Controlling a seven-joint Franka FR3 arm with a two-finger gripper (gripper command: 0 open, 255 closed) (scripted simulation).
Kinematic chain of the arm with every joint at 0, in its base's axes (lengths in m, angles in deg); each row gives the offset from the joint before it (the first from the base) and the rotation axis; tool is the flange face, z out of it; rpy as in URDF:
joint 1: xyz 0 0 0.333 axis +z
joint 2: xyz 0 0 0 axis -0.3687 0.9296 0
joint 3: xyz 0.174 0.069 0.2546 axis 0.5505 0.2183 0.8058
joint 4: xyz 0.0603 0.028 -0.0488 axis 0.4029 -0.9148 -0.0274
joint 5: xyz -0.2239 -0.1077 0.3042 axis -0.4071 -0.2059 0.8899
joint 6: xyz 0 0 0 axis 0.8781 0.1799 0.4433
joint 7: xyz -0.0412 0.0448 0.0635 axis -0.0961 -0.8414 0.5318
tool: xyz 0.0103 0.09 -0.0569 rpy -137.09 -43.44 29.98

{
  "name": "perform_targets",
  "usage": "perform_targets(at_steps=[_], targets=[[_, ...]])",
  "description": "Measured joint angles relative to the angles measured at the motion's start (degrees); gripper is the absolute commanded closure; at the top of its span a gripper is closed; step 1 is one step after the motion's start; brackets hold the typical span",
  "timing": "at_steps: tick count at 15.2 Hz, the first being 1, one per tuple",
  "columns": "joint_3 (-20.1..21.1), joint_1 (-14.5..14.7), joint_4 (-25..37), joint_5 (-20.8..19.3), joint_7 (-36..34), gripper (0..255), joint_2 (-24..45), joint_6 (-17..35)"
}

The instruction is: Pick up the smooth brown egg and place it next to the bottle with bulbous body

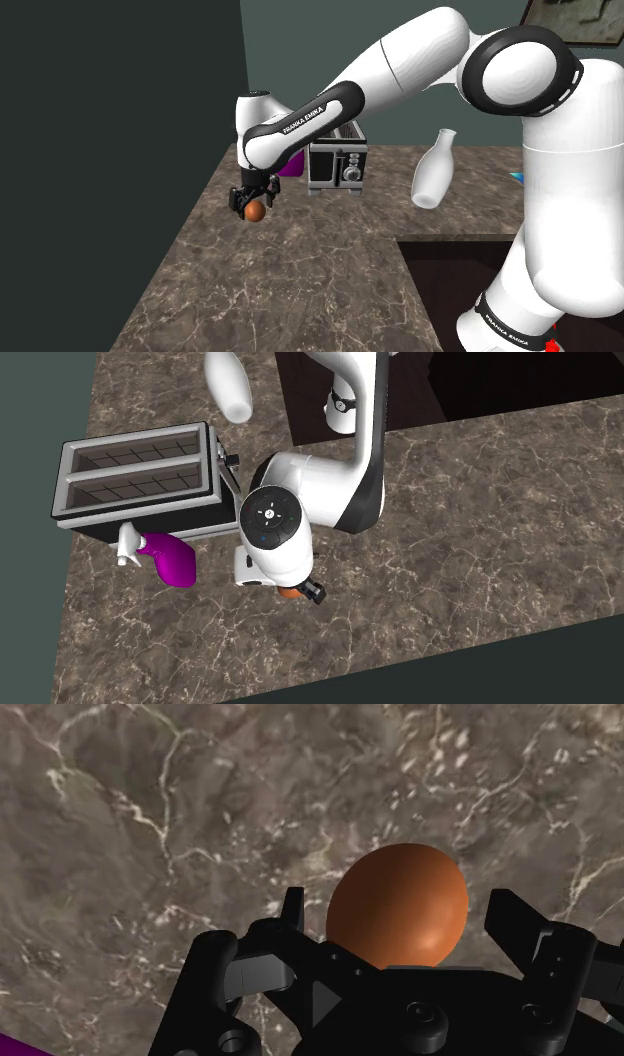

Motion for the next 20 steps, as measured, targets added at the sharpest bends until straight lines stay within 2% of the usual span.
perform_targets(at_steps=[5, 6, 16, 20], targets=[[-0.04, -0.01, -0.08, -0.04, 0.01, 0, 0.19, 0.3], [-0.04, -0.01, -0.08, -0.04, 0.01, 255, 0.19, 0.3], [-0.05, -0.01, -0.07, -0.05, 0.01, 255, 0.18, 0.3], [0.12, -0.11, 0.62, 0.26, 0.12, 255, -0.99, -1.56]])
